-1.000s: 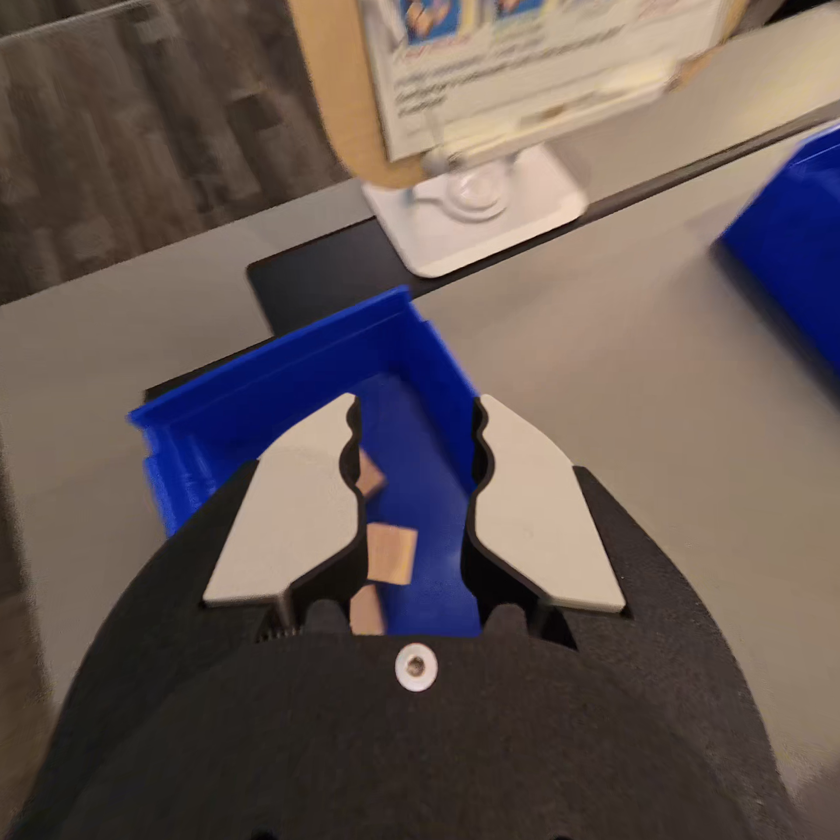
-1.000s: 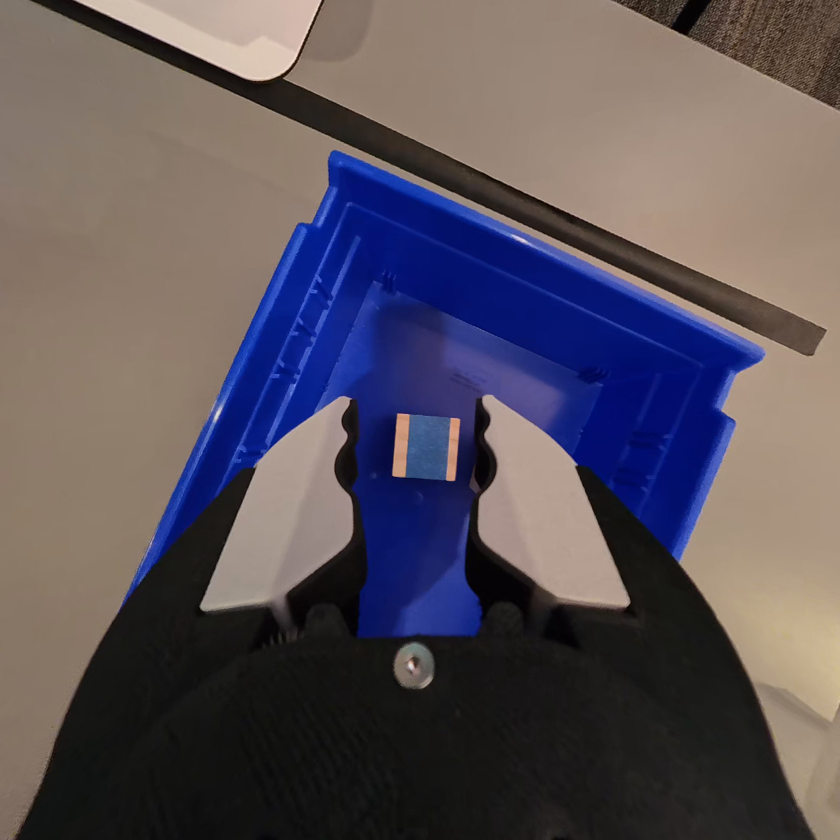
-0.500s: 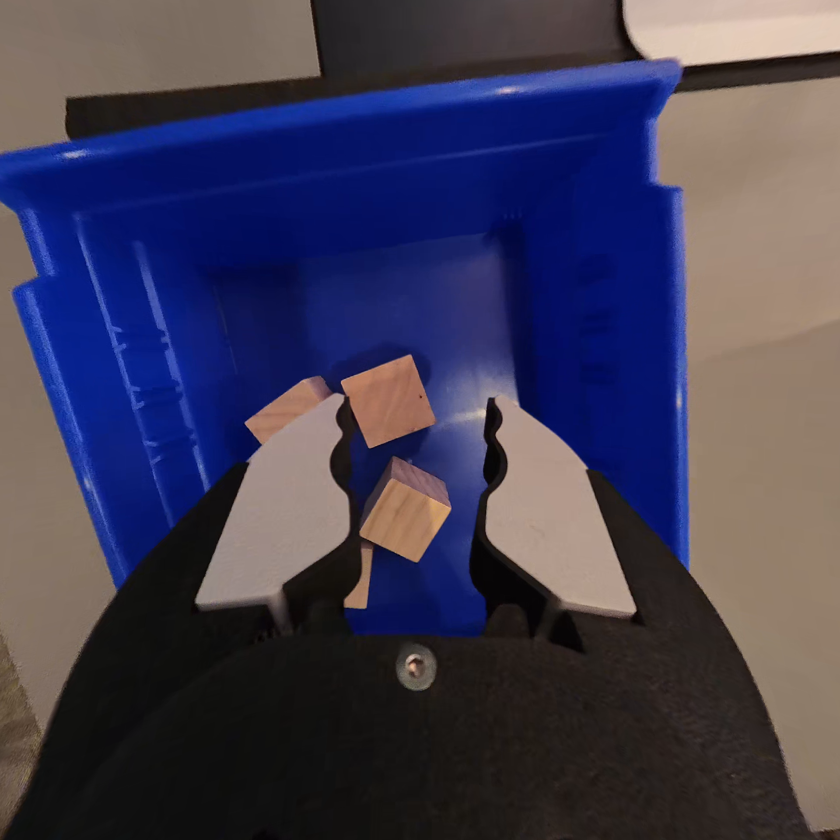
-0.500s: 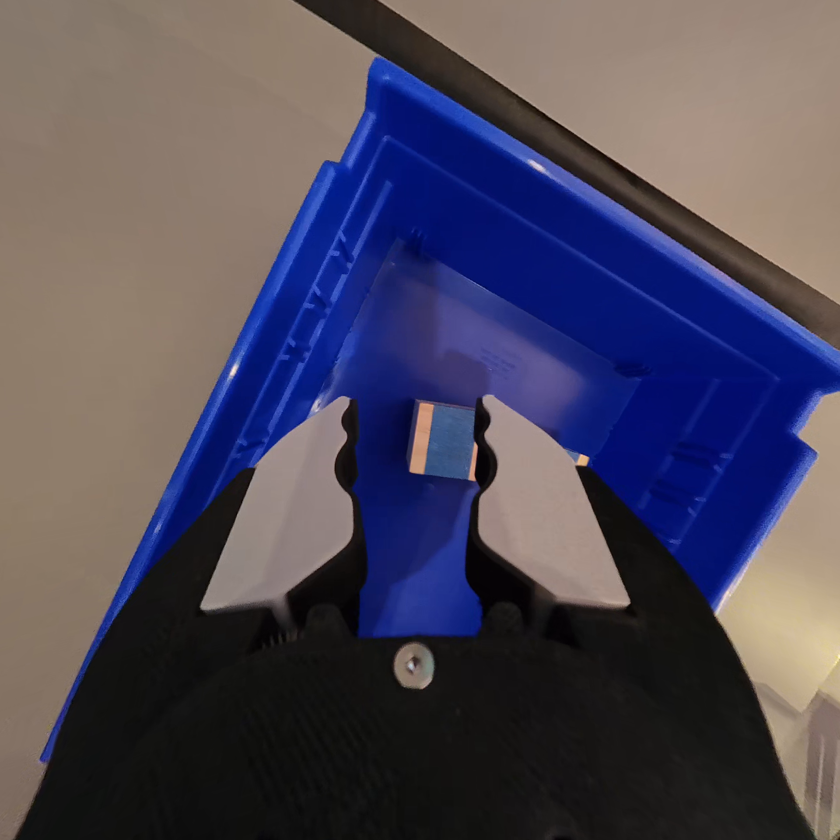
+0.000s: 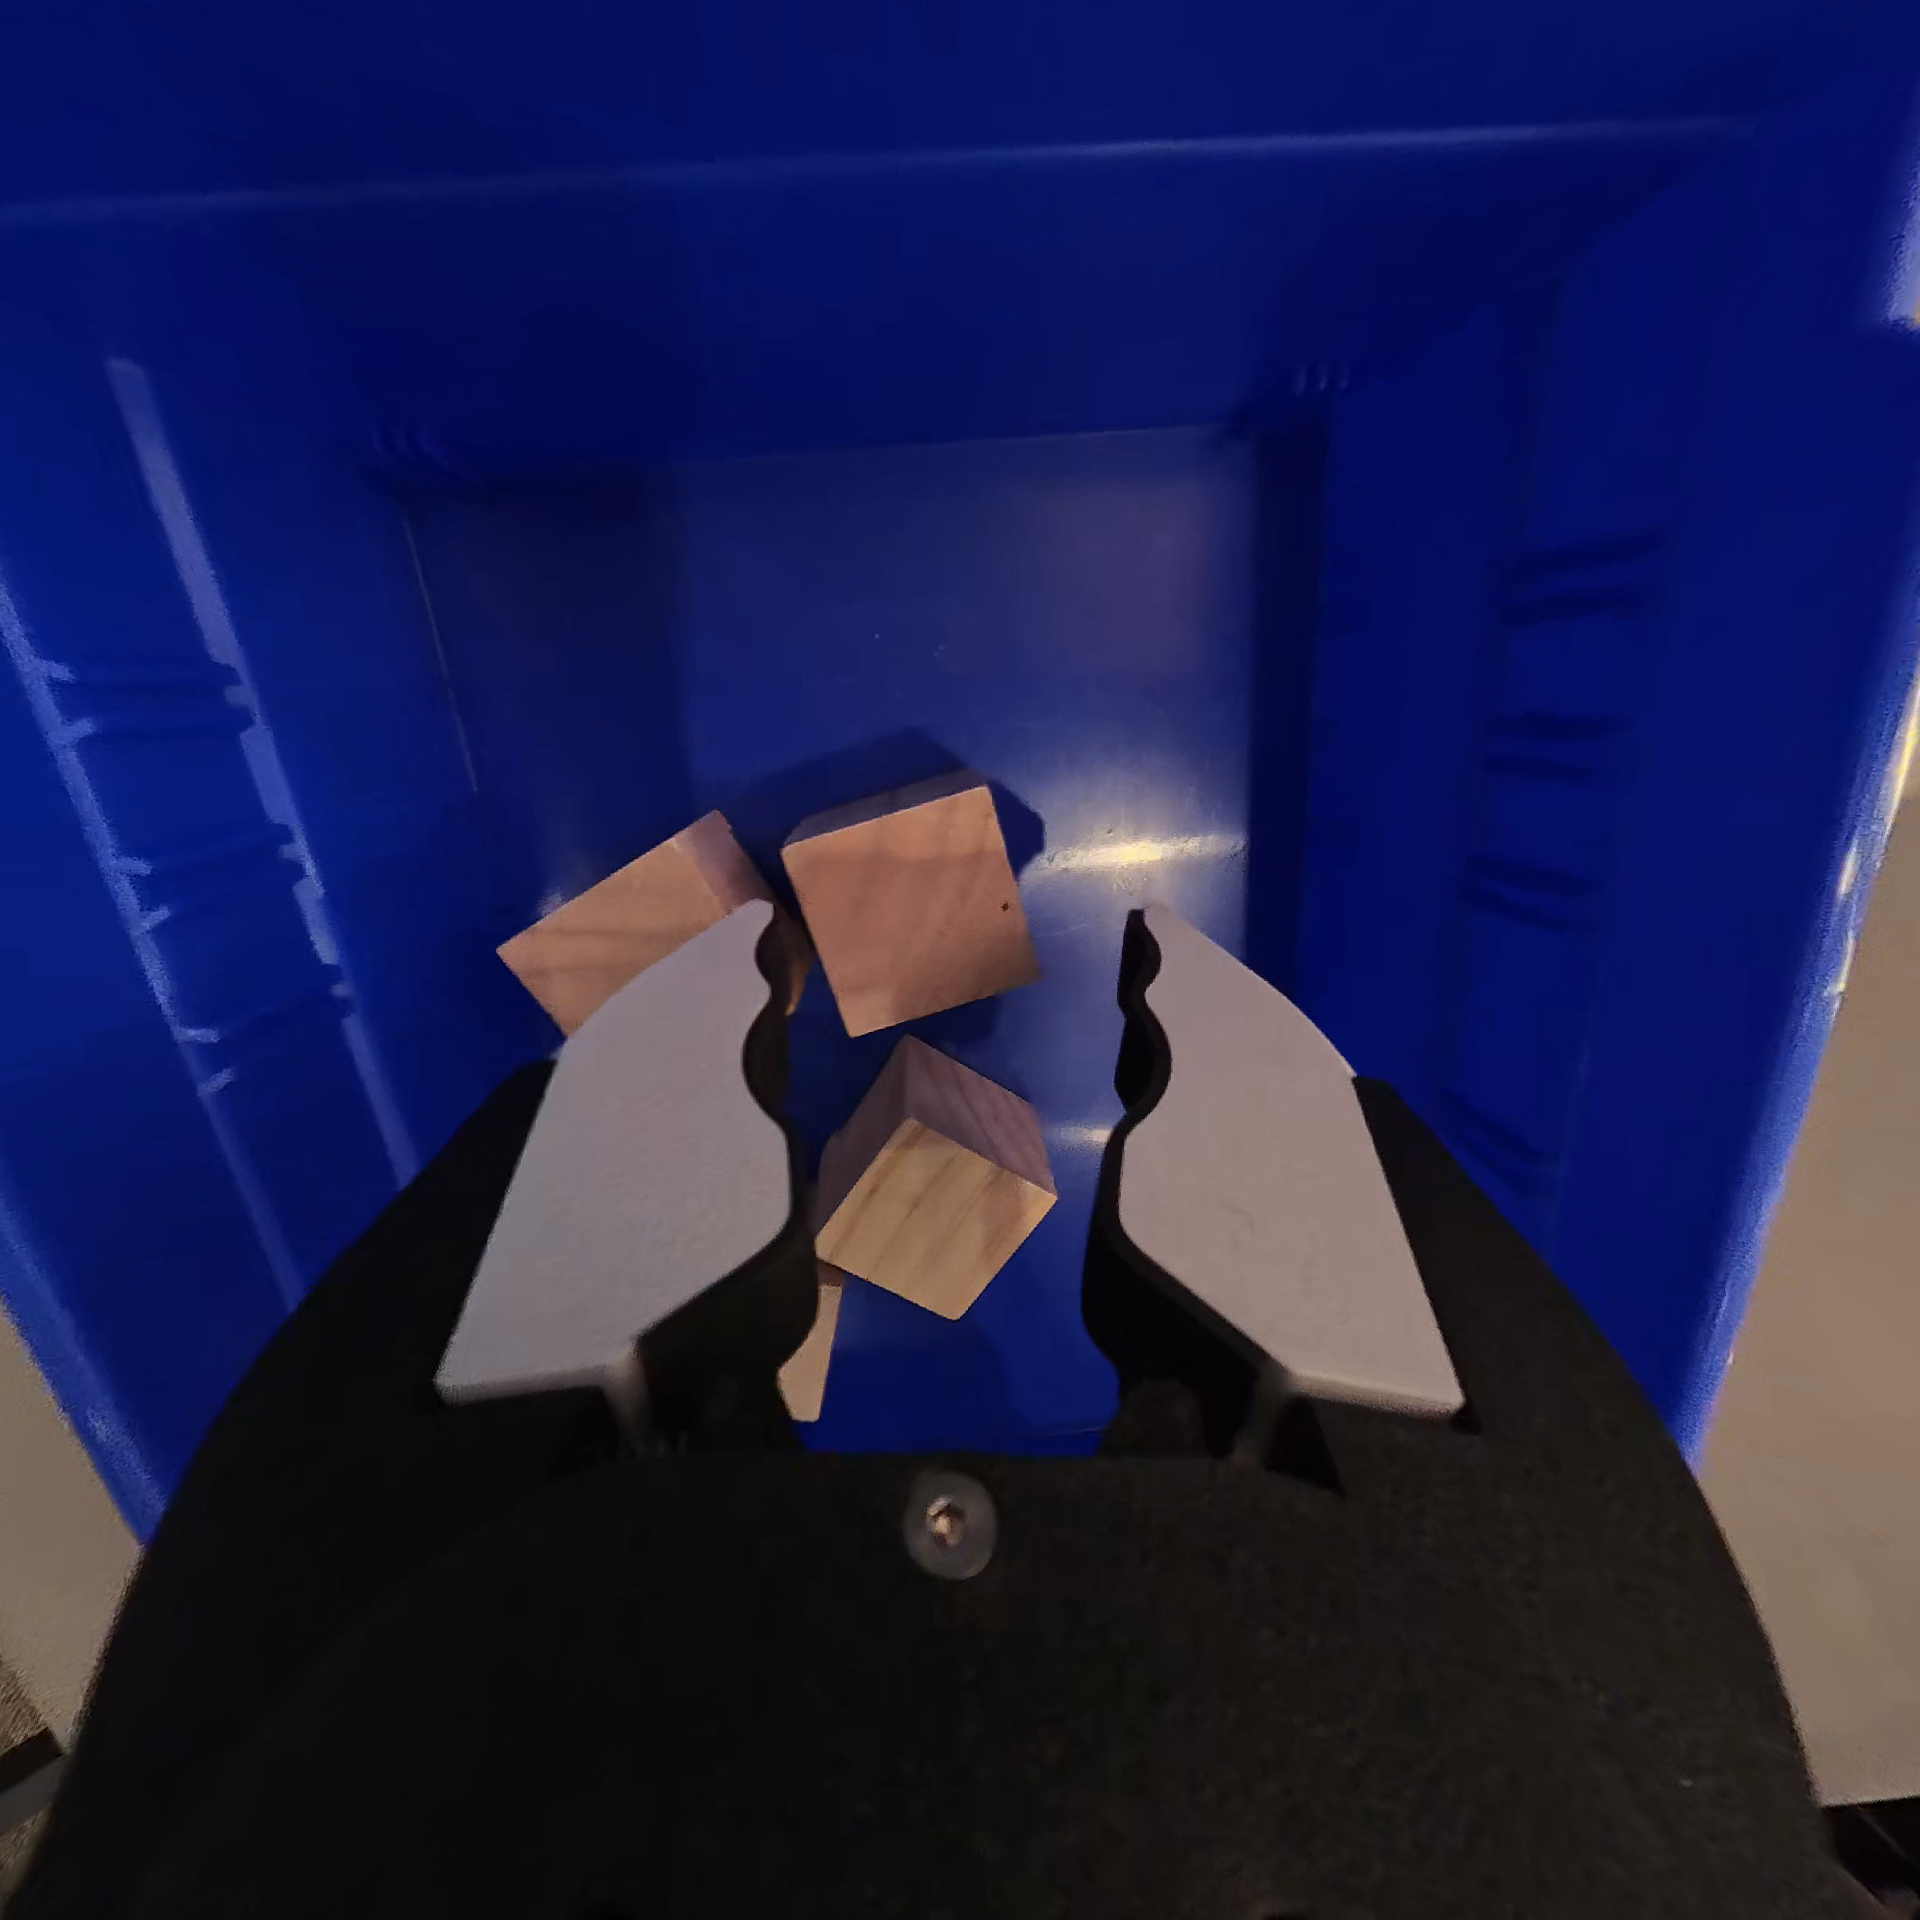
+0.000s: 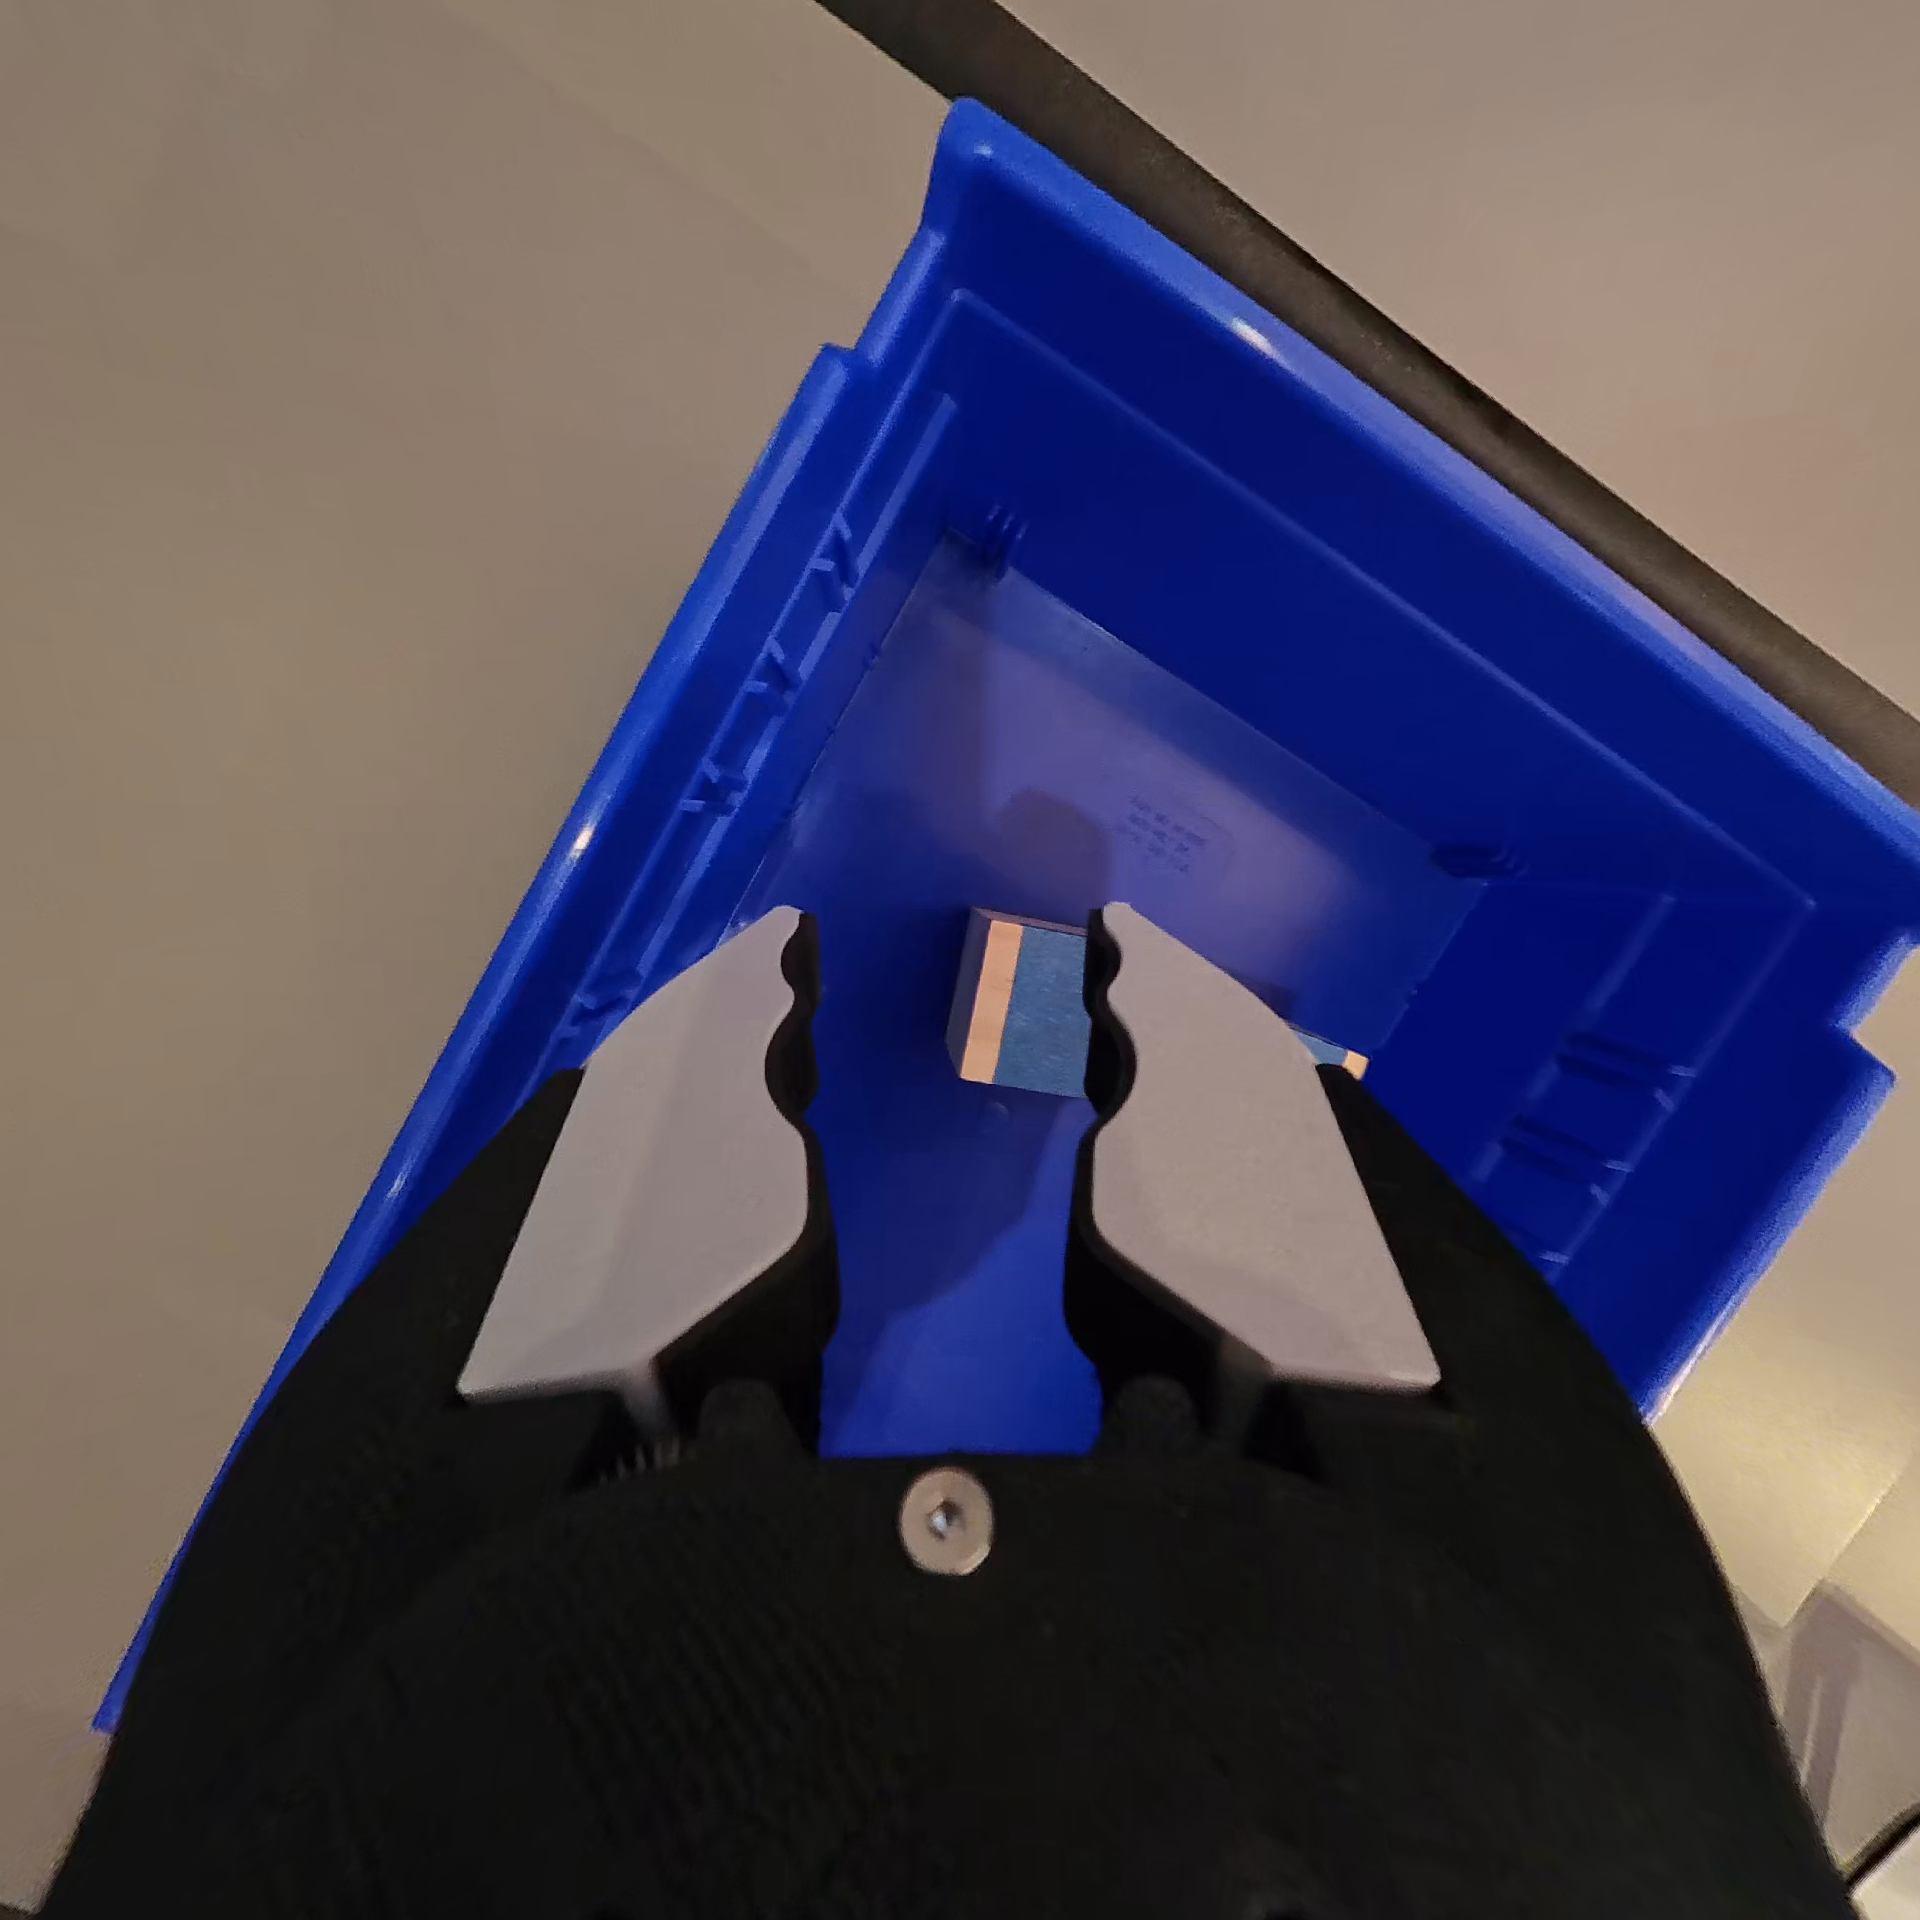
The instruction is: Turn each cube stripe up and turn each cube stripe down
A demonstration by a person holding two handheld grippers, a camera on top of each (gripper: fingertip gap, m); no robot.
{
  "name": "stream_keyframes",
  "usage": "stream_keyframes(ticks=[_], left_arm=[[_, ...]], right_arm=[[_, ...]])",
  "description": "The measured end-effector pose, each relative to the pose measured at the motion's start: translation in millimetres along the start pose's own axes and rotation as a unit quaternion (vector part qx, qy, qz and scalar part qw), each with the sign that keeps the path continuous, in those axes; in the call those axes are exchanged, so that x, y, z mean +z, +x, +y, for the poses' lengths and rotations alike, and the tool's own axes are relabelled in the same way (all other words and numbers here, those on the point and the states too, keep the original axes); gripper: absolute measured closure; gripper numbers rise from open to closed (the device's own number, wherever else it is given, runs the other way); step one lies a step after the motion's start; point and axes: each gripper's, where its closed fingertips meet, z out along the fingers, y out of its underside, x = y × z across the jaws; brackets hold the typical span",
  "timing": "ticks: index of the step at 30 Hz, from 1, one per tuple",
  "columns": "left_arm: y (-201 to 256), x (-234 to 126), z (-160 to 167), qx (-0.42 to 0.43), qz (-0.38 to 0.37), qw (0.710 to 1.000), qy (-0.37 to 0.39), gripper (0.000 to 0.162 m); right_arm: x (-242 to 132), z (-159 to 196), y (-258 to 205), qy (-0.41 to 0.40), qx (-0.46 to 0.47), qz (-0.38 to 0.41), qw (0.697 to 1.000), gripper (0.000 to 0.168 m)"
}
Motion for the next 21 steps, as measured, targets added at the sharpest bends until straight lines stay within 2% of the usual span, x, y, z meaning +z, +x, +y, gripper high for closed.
stream_keyframes(ticks=[21], left_arm=[[-3.8, 24.0, 4.4, 0.025, -0.046, 0.998, -0.043, 0.115]], right_arm=[[2.9, 3.4, -8.5, -0.021, -0.027, 0.002, 0.999, 0.117]])
